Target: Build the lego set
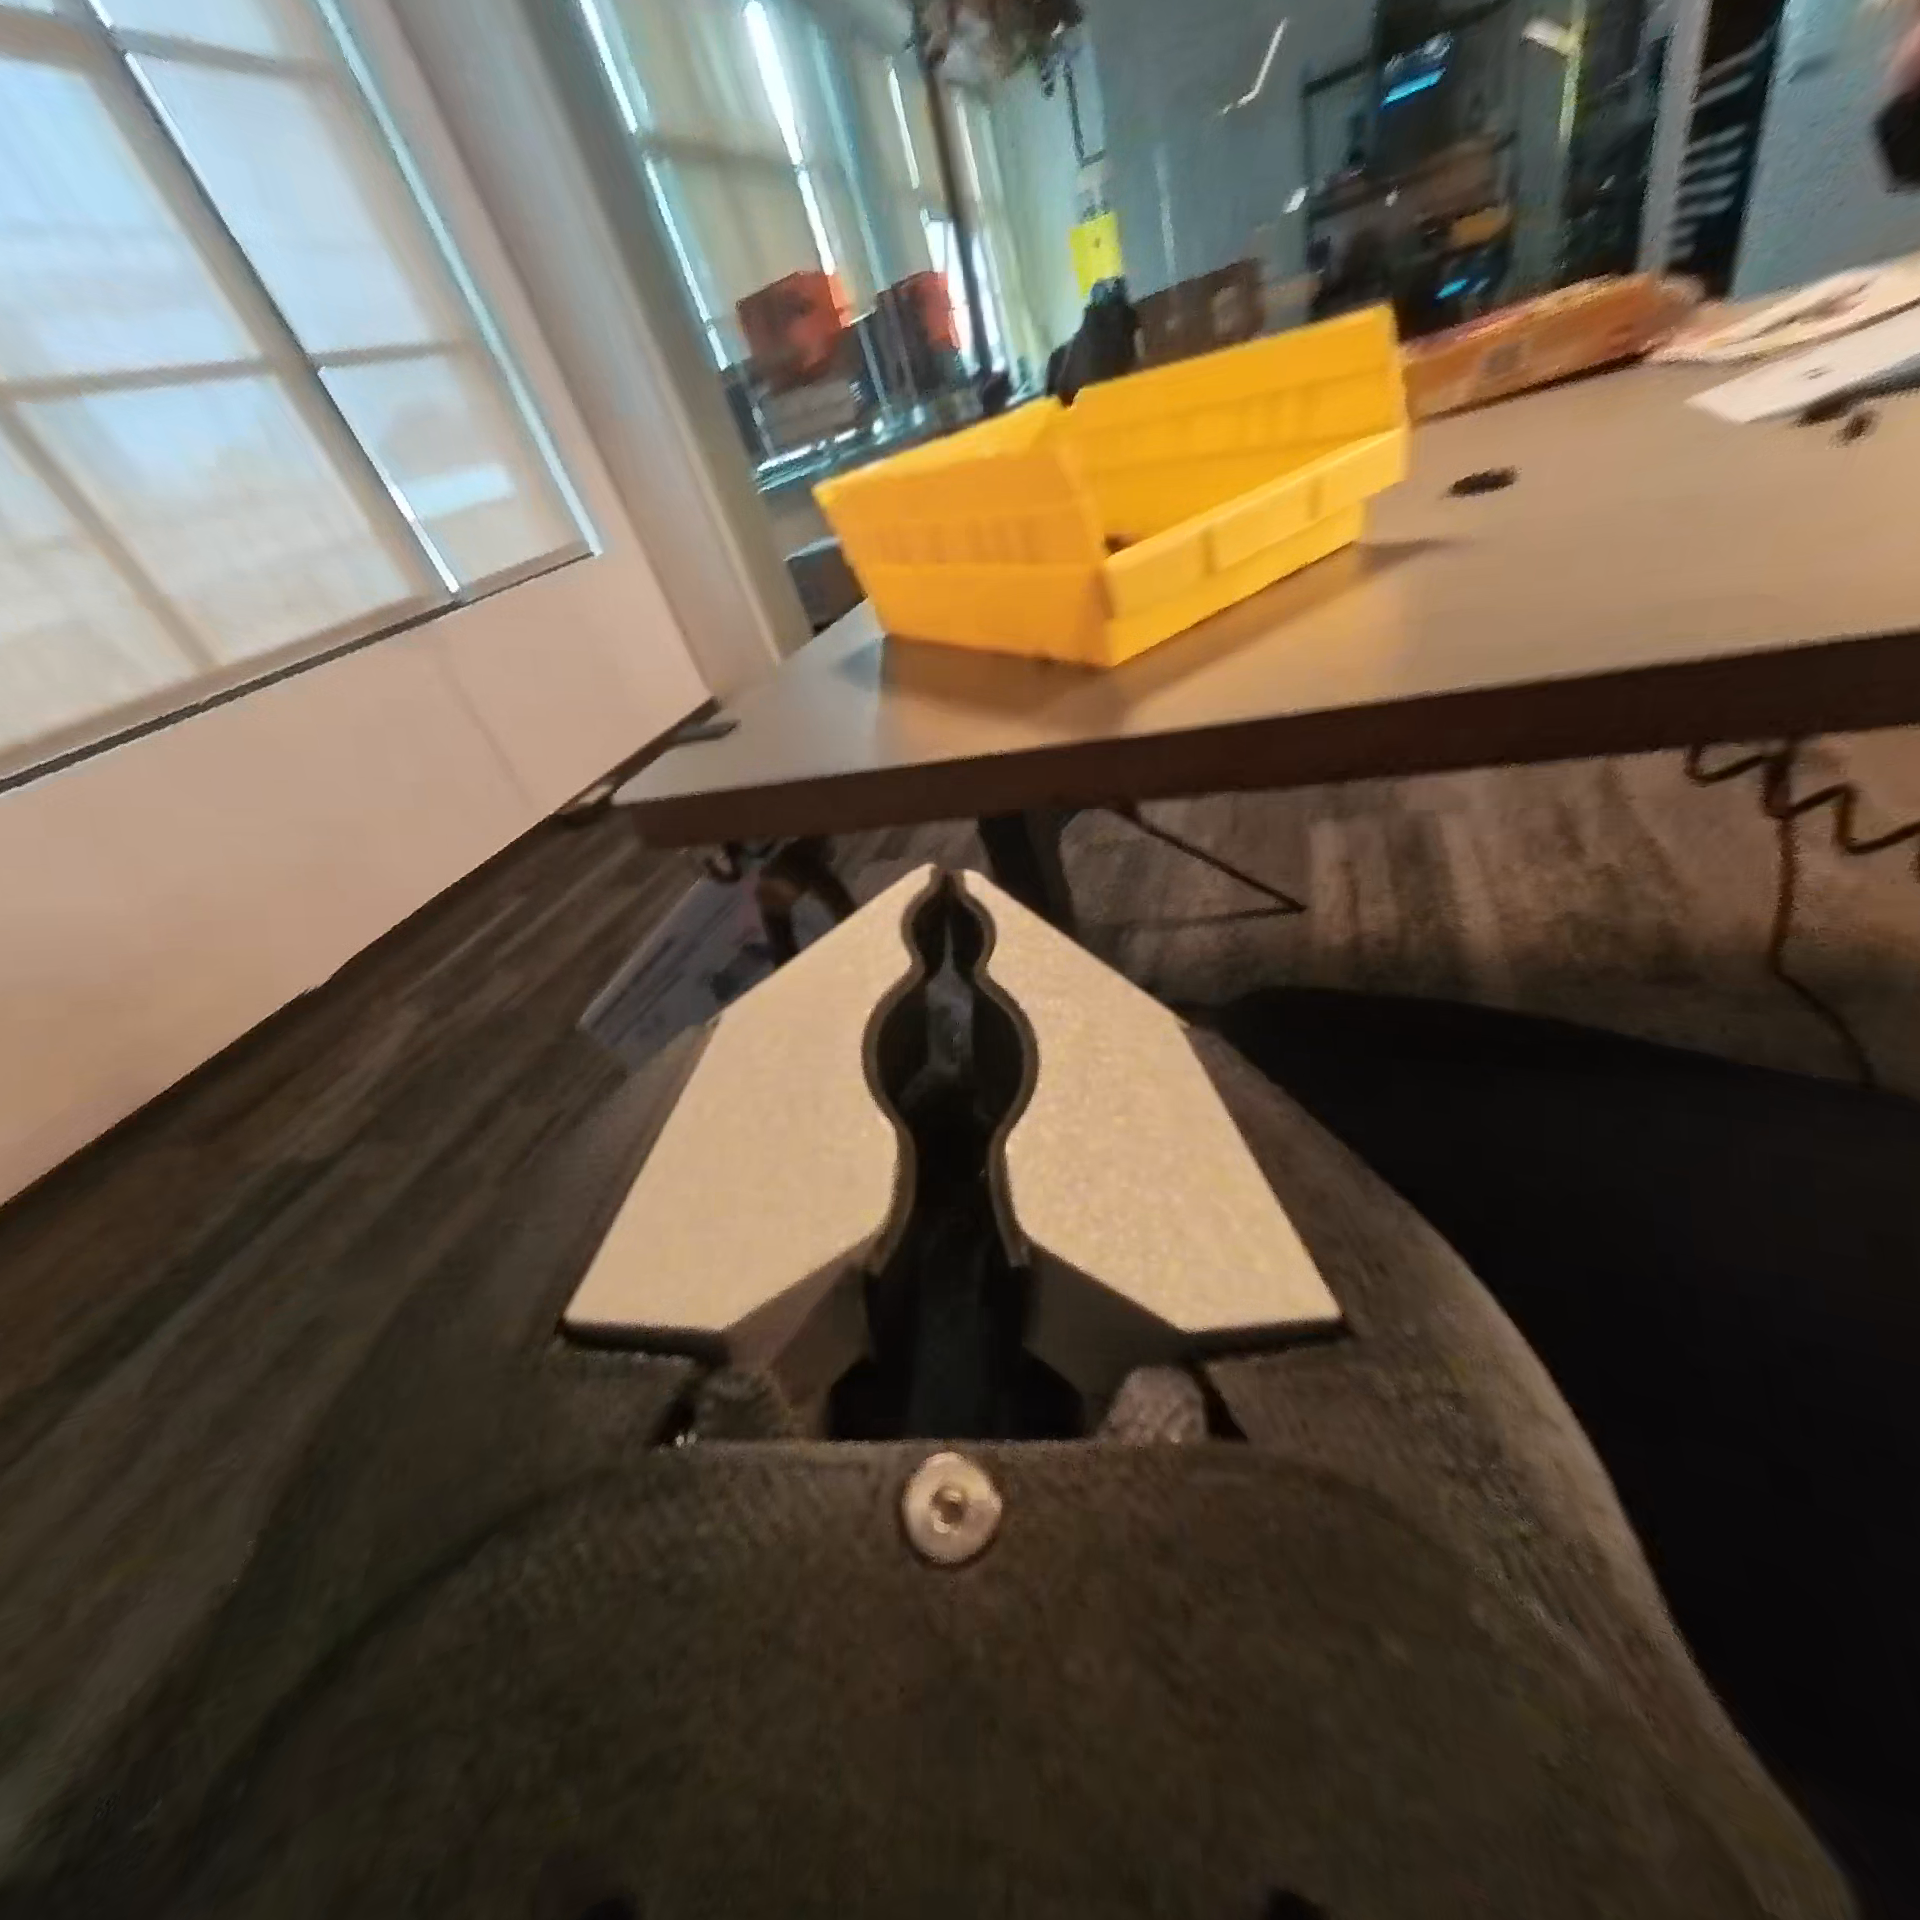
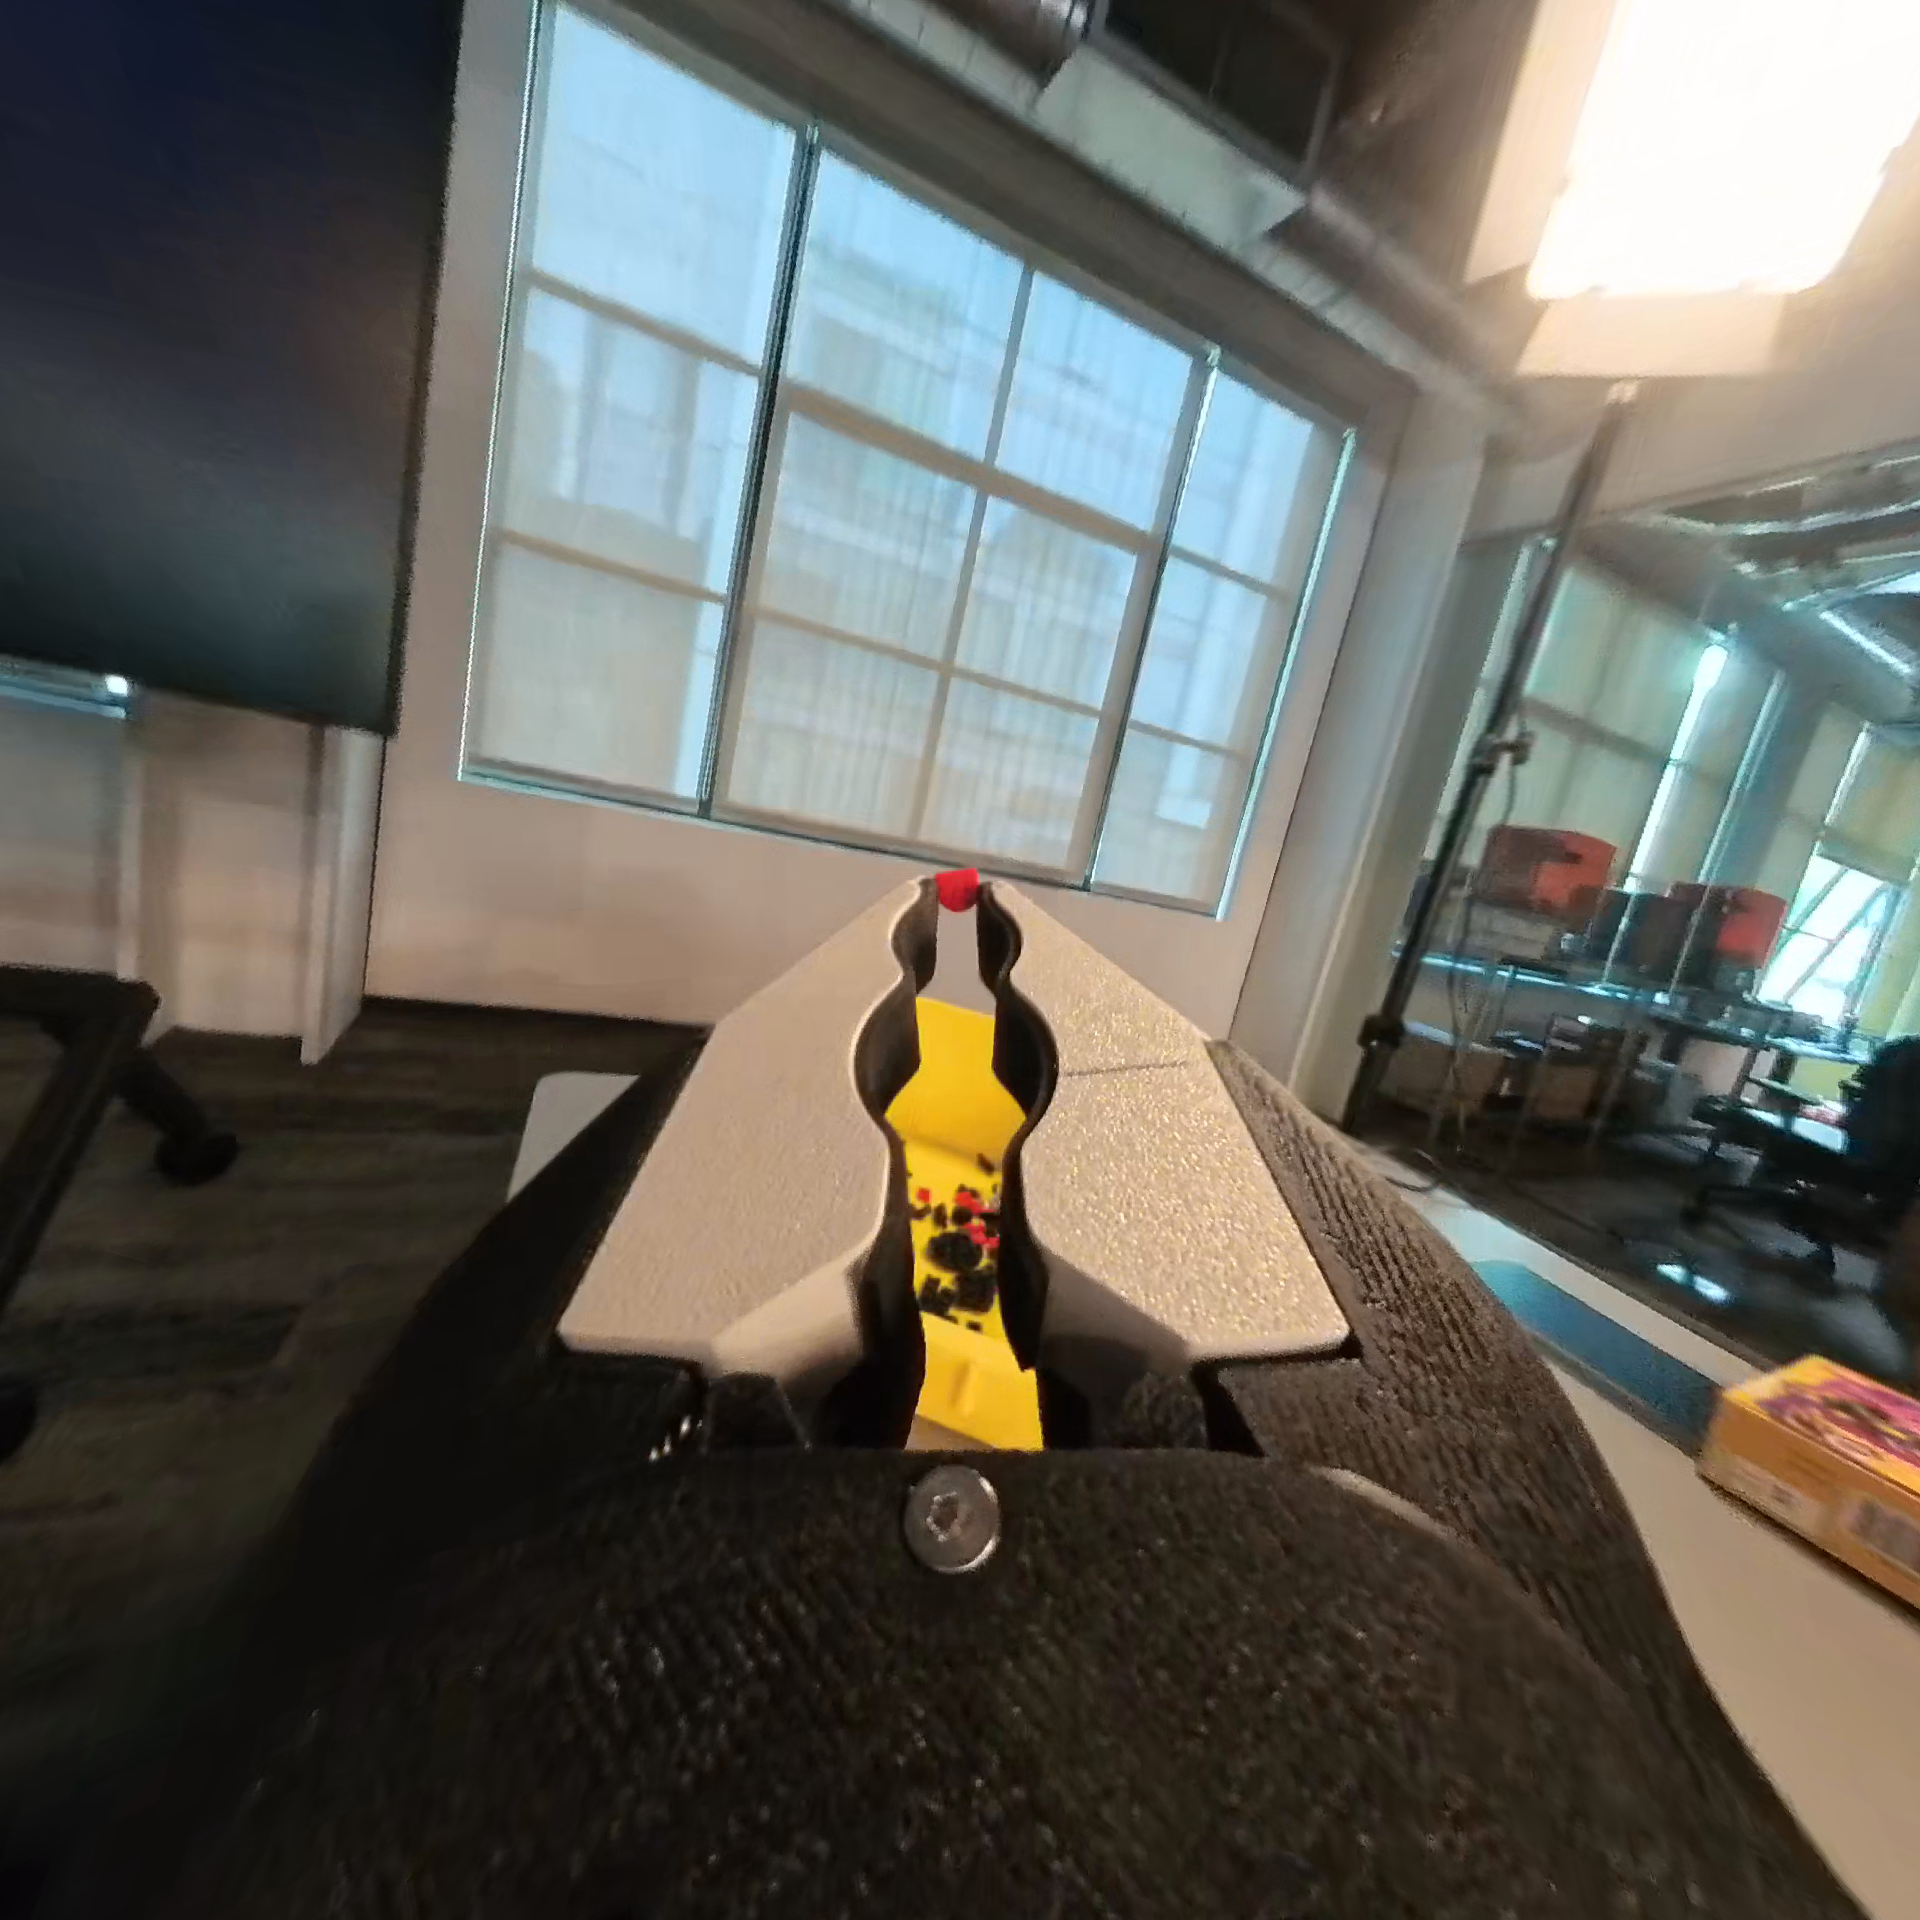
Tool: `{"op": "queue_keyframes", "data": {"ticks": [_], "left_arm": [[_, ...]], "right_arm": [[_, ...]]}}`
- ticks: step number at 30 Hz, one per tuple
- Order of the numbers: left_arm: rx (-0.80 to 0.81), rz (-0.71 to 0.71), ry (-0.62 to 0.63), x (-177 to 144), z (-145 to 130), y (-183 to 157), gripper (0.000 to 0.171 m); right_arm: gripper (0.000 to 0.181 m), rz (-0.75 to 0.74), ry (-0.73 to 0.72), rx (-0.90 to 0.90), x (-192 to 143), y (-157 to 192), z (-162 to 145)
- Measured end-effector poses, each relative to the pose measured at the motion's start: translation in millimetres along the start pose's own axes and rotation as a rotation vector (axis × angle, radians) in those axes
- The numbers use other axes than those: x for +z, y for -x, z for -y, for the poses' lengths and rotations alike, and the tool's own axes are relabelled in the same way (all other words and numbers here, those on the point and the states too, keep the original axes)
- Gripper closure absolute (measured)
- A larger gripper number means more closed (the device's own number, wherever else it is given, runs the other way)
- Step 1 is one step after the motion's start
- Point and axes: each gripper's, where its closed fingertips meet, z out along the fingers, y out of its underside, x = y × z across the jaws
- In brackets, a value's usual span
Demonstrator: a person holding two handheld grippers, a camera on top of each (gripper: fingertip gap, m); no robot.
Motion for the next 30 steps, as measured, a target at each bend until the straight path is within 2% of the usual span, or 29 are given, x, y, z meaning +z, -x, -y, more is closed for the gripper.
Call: {"op": "queue_keyframes", "data": {"ticks": [2, 4, 7, 10, 13, 17, 20, 23, 25, 30], "left_arm": [[-0.029, -0.041, -0.045, -1, 18, -14, 0.171], [-0.033, -0.087, -0.057, 1, 32, -25, 0.171], [0.038, -0.176, -0.048, 4, 49, -42, 0.171], [0.115, -0.170, -0.013, 6, 52, -40, 0.171], [0.047, -0.226, -0.010, 8, 53, -49, 0.171], [0.018, -0.357, 0.038, 18, 46, -77, 0.171], [0.024, -0.533, 0.038, 28, 49, -116, 0.171], [0.043, -0.751, -0.030, 40, 64, -167, 0.157], [0.062, -0.870, -0.064, 53, 74, -203, 0.155], [0.173, -1.136, -0.105, 95, 93, -293, 0.149]], "right_arm": [[0.176, -0.024, -0.030, 0.014, -24, -11, 5], [0.176, -0.039, 0.006, 0.026, -43, -18, 2], [0.176, -0.041, 0.061, -0.005, -75, -17, 3], [0.176, -0.056, 0.120, -0.105, -113, -15, 6], [0.176, -0.124, 0.193, -0.185, -153, -22, 7], [0.176, -0.223, 0.271, -0.225, -199, -35, 13], [0.176, -0.320, 0.331, -0.233, -235, -49, 11], [0.176, -0.397, 0.368, -0.196, -266, -59, 6], [0.177, -0.440, 0.400, -0.200, -283, -64, 1], [0.176, -0.473, 0.488, -0.194, -301, -71, -17]]}}
